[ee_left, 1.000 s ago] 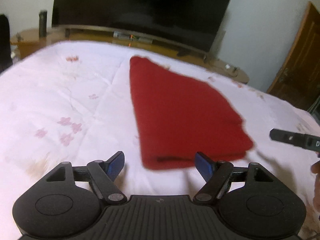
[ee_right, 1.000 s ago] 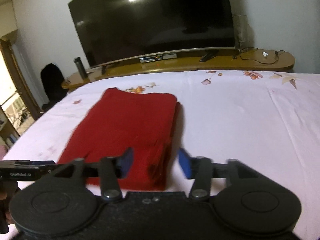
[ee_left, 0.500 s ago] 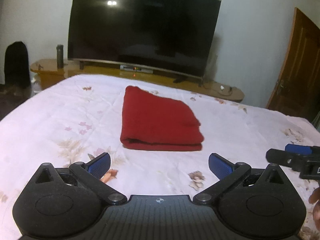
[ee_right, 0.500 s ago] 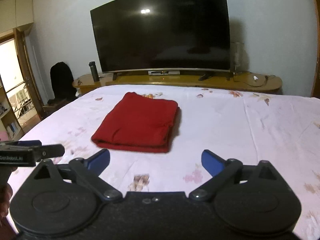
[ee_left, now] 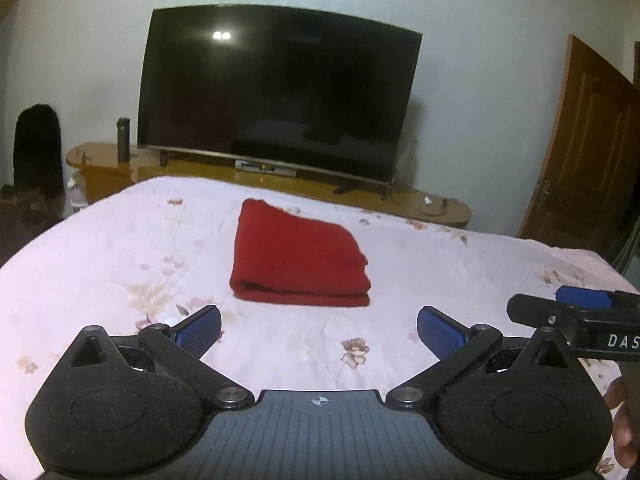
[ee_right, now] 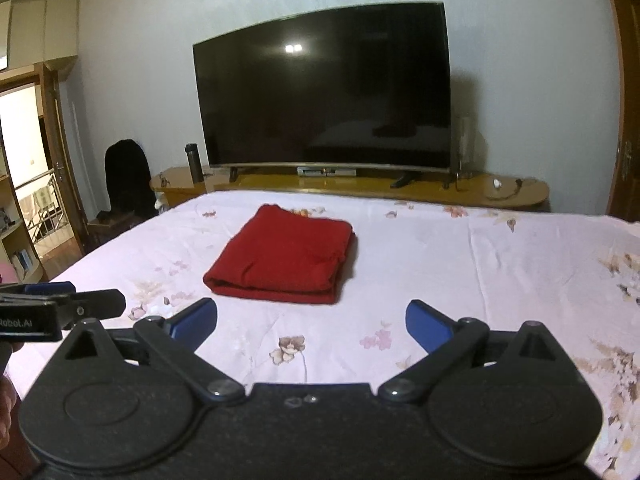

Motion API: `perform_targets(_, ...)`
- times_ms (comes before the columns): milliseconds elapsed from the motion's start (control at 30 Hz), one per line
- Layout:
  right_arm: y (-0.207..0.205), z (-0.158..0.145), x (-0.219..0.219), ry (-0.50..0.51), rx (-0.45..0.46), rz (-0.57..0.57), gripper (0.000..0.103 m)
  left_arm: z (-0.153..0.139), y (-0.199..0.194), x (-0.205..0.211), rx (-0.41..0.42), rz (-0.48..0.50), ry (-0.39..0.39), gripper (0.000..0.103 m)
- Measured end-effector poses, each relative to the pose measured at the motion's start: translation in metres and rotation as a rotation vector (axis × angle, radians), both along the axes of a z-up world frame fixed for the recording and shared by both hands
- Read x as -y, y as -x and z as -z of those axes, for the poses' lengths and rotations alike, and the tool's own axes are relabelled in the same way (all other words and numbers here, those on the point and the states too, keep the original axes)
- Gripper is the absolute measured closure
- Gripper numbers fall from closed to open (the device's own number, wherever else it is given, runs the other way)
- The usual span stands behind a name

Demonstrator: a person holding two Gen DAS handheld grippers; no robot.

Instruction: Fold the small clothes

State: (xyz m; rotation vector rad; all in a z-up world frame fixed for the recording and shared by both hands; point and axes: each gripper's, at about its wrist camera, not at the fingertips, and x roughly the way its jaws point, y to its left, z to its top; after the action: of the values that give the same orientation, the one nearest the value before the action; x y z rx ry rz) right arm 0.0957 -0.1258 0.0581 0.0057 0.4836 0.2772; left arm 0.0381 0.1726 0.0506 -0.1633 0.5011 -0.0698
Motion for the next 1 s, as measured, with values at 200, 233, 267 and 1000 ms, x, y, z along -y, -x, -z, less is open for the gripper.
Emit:
perform_targets(200,0.005,-0.011,-0.002,0.0,0.032,0.007,0.002,-0.01,0.006,0.003,0.026,0.003,-0.003,0.0)
perform_targets(233,0.006,-0.011,-0.002,0.001,0.033,0.007,0.002,-0.01,0.007,0.003,0.026,0.002,-0.003,0.0)
perform_targets(267,0.007,-0.011,-0.003,0.003,0.034,0.007,0.002,-0.011,0.008,0.004,0.026,0.002,-0.002,0.0)
perform_targets(1000,0.018,-0.012,-0.001,0.003,0.038,0.02,0.001,-0.015,0.011,0.007,0.03,0.016,-0.019,0.0)
